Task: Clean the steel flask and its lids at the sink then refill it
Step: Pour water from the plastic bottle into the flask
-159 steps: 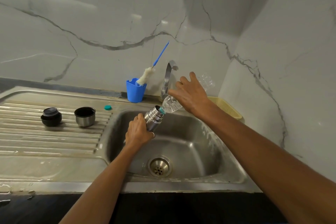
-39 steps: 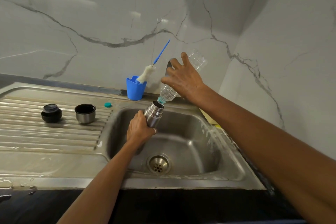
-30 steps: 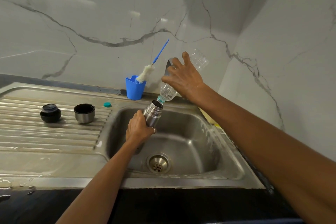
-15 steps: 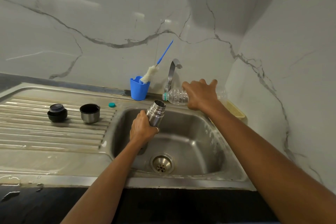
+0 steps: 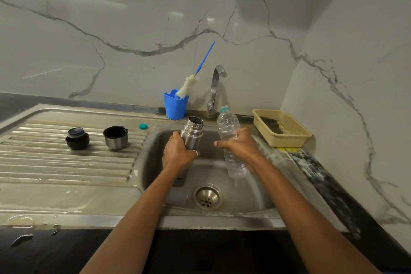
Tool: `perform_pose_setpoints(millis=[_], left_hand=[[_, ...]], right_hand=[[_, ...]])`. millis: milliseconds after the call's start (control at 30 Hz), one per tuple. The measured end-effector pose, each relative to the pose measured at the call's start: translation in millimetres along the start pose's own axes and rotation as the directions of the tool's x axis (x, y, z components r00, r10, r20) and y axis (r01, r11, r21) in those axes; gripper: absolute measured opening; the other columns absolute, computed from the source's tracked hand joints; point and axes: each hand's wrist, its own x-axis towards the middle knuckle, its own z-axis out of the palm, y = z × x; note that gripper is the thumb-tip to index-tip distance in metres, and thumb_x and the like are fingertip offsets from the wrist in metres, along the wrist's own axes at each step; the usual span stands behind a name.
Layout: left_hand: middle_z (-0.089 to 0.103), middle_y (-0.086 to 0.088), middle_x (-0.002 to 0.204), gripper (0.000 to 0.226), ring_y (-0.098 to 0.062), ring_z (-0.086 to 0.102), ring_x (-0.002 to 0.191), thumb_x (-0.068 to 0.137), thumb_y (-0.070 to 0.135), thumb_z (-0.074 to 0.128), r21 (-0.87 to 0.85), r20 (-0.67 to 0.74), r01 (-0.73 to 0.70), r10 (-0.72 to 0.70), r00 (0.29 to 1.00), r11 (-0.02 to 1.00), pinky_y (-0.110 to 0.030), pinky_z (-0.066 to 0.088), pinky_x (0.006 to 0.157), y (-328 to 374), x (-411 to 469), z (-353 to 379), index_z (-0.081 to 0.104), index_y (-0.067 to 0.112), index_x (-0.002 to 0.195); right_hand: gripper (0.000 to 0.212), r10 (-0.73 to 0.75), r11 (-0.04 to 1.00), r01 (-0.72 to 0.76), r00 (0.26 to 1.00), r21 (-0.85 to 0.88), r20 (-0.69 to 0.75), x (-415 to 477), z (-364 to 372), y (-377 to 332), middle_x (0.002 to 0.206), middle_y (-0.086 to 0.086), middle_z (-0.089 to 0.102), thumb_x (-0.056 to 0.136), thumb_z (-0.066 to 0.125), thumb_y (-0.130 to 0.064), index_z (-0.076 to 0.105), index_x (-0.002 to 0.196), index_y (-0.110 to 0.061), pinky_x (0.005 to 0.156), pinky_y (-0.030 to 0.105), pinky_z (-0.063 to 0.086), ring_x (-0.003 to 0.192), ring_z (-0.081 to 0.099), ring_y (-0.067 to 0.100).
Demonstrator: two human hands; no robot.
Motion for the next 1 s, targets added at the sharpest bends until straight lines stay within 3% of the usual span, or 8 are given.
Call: perform_pose_setpoints(millis=[67,167,233,467,600,700,767,1000], left_hand=[[0.057,-0.002,0.11,0.067,-0.02,0.057,0.098,0.07,0.021,0.091,-0.014,-0.008,0.006,-0.006,1.0,1.0,-0.034,0.045,0.08,-1.3,1.2,-1.0,0.05,0.014,0.122],[0.058,-0.001,0.108,0.064,-0.021,0.058,0.098,0.07,0.021,0.091,-0.017,-0.004,0.018,-0.018,1.0,1.0,-0.034,0.046,0.08,-1.4,4.0,1.1,0.048,0.017,0.118],[0.059,-0.001,0.108,0.062,-0.021,0.058,0.097,0.07,0.021,0.09,-0.041,-0.012,0.034,-0.035,0.999,0.999,-0.035,0.047,0.081,0.4,3.9,-0.1,0.047,0.019,0.116],[0.063,-0.001,0.104,0.061,-0.025,0.063,0.097,0.069,0.023,0.091,-0.117,-0.066,0.061,-0.069,0.995,0.991,-0.045,0.056,0.089,18.9,1.1,-22.9,0.048,0.021,0.111],[0.063,-0.004,0.106,0.061,-0.024,0.062,0.097,0.07,0.021,0.089,-0.133,-0.094,0.024,-0.037,0.995,0.991,-0.04,0.053,0.084,36.9,-4.1,-57.0,0.052,0.015,0.118],[0.065,-0.004,0.106,0.062,-0.024,0.062,0.096,0.068,0.026,0.09,-0.141,-0.129,0.015,-0.033,0.991,0.99,-0.038,0.051,0.082,48.7,-8.9,-88.4,0.055,0.015,0.118],[0.067,-0.002,0.106,0.066,-0.024,0.064,0.095,0.063,0.031,0.091,-0.133,-0.154,0.003,-0.024,0.988,0.991,-0.042,0.055,0.085,55.0,-13.0,-113.1,0.056,0.017,0.117],[0.067,-0.001,0.105,0.075,-0.026,0.065,0.098,0.05,0.052,0.086,-0.092,-0.232,-0.018,-0.004,0.973,0.996,-0.046,0.057,0.09,61.1,-19.7,-206.7,0.055,0.024,0.112]], right_hand=[[0.08,-0.03,0.999,0.03,1.0,0.033,-0.002,-1.0,5.6,1.4,0.108,0.001,0.07,0.055,0.092,-0.049,0.057,0.119,-0.019,0.074,0.034,0.058,0.094,0.07,0.018],[0.047,-0.026,0.998,0.027,1.0,0.06,-0.014,-5.6,8.6,4.2,0.096,-0.004,0.063,0.072,0.091,-0.03,0.051,0.096,-0.028,0.083,0.038,0.058,0.088,0.066,0.014],[0.046,-0.051,0.997,0.051,0.999,0.058,-0.006,-7.1,11.1,5.8,0.095,-0.006,0.062,0.074,0.09,-0.026,0.048,0.092,-0.031,0.085,0.039,0.059,0.088,0.065,0.013],[0.055,-0.153,0.988,0.154,0.988,0.032,-0.027,-14.5,4.8,-25.5,0.107,-0.004,0.063,0.074,0.089,-0.034,0.051,0.112,-0.024,0.071,0.026,0.053,0.089,0.062,0.01],[0.066,-0.187,0.981,0.189,0.982,0.048,-0.041,-24.1,0.6,-56.0,0.114,-0.002,0.061,0.074,0.089,-0.032,0.051,0.125,-0.018,0.069,0.022,0.049,0.094,0.06,0.013],[0.045,-0.217,0.973,0.219,0.975,0.068,-0.039,-35.7,1.7,-79.8,0.104,-0.002,0.065,0.076,0.088,-0.028,0.055,0.106,-0.022,0.082,0.032,0.055,0.088,0.063,0.011],[0.038,-0.26,0.961,0.264,0.964,0.083,-0.053,-43.0,6.9,-97.0,0.093,-0.006,0.063,0.078,0.086,-0.024,0.05,0.089,-0.028,0.079,0.031,0.054,0.078,0.059,0.004],[0.074,-0.348,0.935,0.349,0.937,0.062,-0.032,-51.2,51.0,-154.2,0.117,0.002,0.057,0.077,0.086,-0.044,0.042,0.127,-0.011,0.084,0.035,0.05,0.105,0.061,0.023]])
